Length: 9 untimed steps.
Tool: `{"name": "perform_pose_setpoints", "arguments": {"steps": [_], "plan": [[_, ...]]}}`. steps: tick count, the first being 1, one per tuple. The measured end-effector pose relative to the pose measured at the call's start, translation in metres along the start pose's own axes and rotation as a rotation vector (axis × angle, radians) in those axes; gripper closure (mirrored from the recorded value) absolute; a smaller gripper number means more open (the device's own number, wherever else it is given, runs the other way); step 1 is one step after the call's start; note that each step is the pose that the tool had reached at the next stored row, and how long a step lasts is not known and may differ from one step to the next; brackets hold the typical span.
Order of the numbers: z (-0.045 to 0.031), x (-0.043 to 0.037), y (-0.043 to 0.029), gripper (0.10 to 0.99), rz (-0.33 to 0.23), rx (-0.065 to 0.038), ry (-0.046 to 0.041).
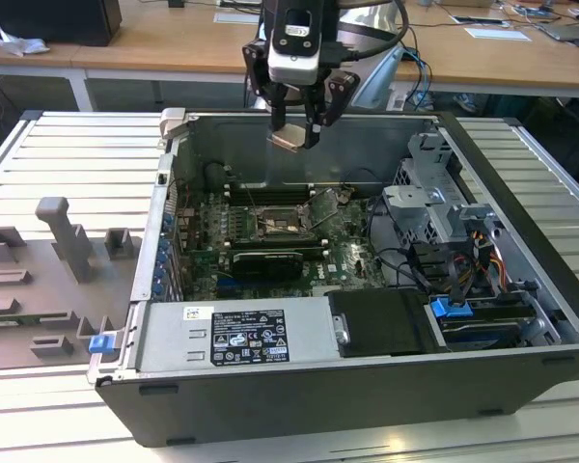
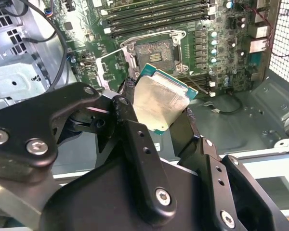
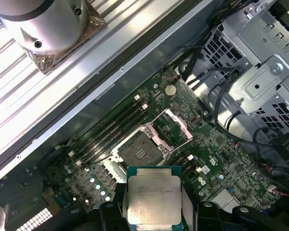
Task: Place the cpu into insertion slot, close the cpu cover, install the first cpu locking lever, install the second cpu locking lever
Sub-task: 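Place the cpu into insertion slot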
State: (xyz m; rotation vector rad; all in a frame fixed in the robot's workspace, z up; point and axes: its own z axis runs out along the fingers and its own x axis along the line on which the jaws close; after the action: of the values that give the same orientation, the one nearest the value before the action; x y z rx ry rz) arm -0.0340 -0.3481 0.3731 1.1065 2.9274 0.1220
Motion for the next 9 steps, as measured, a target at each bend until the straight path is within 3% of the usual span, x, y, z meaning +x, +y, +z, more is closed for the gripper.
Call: {"name": "perform_pose_setpoints", "arguments": {"steps": [9], "plan": [[0.0008, 0.0001, 0.0001, 0.549, 0.066, -0.001, -0.005]]}}
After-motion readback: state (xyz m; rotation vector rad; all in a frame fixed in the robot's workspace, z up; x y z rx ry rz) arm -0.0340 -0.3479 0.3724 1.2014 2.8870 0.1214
